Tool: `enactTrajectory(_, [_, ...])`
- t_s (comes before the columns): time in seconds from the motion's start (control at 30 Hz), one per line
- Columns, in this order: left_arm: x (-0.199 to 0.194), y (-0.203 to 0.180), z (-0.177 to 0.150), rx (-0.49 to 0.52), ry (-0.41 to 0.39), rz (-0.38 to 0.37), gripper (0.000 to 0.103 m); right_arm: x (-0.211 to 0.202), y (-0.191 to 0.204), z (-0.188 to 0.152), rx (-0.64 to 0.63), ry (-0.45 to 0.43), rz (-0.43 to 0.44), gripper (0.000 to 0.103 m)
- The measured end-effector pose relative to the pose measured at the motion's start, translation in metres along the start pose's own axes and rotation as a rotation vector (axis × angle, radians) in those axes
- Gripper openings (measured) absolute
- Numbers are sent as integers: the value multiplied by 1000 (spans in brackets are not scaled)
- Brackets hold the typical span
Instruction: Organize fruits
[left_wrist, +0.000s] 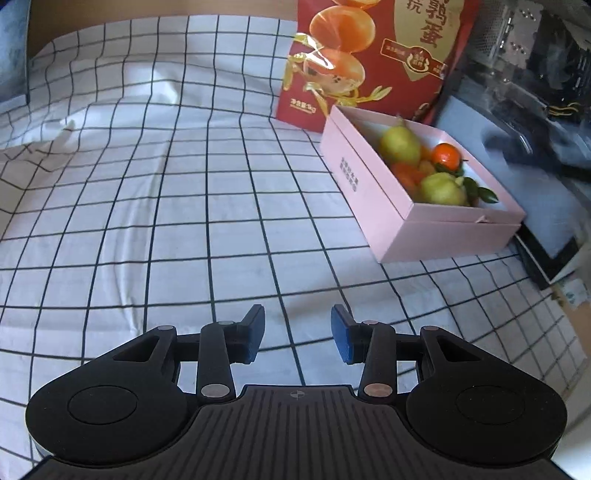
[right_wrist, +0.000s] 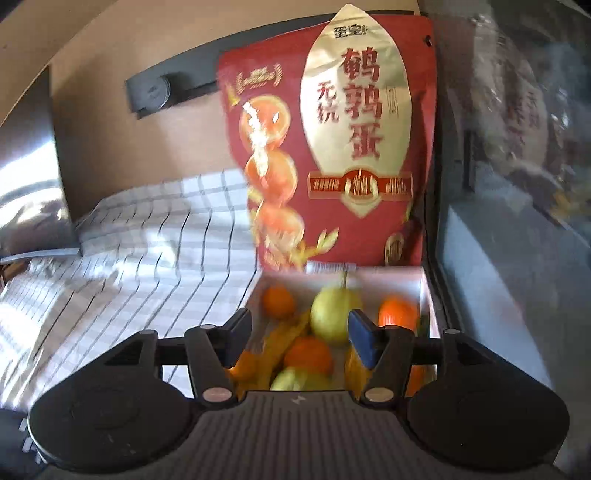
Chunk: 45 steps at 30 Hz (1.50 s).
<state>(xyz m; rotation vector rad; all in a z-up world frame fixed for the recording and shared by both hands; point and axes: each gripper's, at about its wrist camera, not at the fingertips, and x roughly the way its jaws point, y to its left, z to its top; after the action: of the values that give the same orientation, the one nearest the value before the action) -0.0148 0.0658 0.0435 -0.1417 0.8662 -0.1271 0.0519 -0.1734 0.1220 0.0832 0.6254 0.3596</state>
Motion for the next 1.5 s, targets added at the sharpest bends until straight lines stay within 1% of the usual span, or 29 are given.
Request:
enactTrajectory(0.07, [5, -7, -2, 11, -11, 2, 44, -11, 11, -26, -15, 47, 16, 60])
enactTrajectory(0.13, [11, -14, -5, 21, -8, -1, 44, -15, 20, -47, -37, 92, 10, 61])
enactTrajectory(0.17, [12, -18, -6, 31, -18, 2, 45, -13, 23, -58, -50, 117, 0, 61])
enactTrajectory(0.27, [15, -32, -9, 73, -38, 11, 45, -2, 21, -79, -34, 187, -37, 61])
enactTrajectory(0.37, [18, -43, -15, 99, -77, 28, 46, 10, 14, -96, -14, 232, -62, 61])
enactTrajectory(0.4, [20, -47, -17, 112, -95, 35, 49, 13, 12, -99, -8, 229, -67, 62])
enactTrajectory(0.43, [21, -51, -19, 124, -106, 38, 51, 14, 11, -101, -9, 201, -72, 63])
enactTrajectory(0.5, [24, -59, -21, 156, -121, 47, 64, 19, 8, -102, -7, 177, -106, 72])
enactTrajectory(0.57, [27, -68, -25, 186, -134, 58, 70, 23, 6, -104, -18, 153, -150, 78])
enactTrajectory(0.63, [28, -70, -26, 168, -154, 63, 70, 25, 8, -105, -48, 154, -213, 83])
enactTrajectory(0.67, [28, -70, -28, 166, -159, 68, 70, 24, 7, -106, -40, 157, -236, 90])
enactTrajectory(0.73, [28, -70, -27, 152, -165, 75, 70, 25, 2, -104, 1, 162, -252, 95])
enactTrajectory(0.8, [29, -70, -26, 145, -168, 85, 70, 24, -1, -105, 9, 167, -269, 101])
enactTrajectory(0.97, [32, -71, -24, 133, -171, 104, 70, 19, -5, -107, -30, 156, -236, 101])
enactTrajectory(1.07, [32, -71, -24, 129, -170, 112, 70, 18, -9, -111, -34, 122, -218, 103])
enactTrajectory(1.2, [33, -72, -23, 123, -170, 118, 70, 19, -7, -113, -36, 96, -225, 103])
enactTrajectory(1.5, [32, -71, -25, 123, -175, 119, 70, 19, -7, -112, -35, 97, -224, 103])
